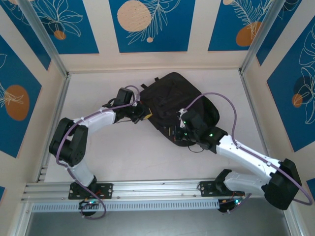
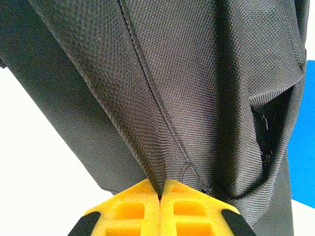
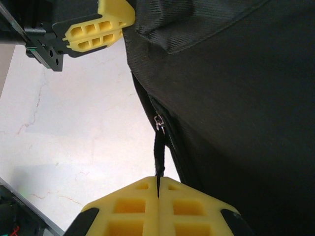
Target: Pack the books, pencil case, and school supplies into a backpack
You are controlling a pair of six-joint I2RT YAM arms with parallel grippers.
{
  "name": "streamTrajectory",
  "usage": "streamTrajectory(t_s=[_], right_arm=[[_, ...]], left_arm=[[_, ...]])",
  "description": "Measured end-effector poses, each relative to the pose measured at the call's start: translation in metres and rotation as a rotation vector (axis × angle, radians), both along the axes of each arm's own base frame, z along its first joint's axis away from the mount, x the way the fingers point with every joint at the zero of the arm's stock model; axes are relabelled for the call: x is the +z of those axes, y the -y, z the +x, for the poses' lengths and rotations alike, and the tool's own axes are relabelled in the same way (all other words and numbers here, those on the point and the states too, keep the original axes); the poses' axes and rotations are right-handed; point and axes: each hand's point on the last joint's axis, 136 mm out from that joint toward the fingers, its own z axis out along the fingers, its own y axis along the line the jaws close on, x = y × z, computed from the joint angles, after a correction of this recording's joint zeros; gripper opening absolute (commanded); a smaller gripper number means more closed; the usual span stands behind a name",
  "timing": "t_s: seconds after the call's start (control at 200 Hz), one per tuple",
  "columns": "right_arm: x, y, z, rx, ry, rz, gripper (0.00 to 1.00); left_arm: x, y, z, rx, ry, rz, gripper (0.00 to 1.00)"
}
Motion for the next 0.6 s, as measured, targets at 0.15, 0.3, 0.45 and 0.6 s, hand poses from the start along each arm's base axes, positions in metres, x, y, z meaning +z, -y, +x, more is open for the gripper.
streamTrajectory(t_s=[0.15, 0.3, 0.45, 0.6], right_arm=[[-0.004, 0.01, -0.008, -0.004, 0.0, -0.018, 0.0], [-0.005, 0.011, -0.008, -0.004, -0.006, -0.018, 0.0], [-0.005, 0.008, -0.01, 0.002, -0.019, -0.003, 0.0], [-0.011, 0.002, -0.011, 0.006, -0.047, 0.03, 0.0]], left_arm=[[0.0, -0.002, 0.0, 0.001, -0.008, -0.003, 0.0], [0.0, -0.002, -0.001, 0.001, -0.011, -0.002, 0.17], [0.002, -0.013, 0.002, 0.04, -0.006, 0.015, 0.58], [0.018, -0.017, -0.004, 0.042, 0.038, 0.028, 0.67]])
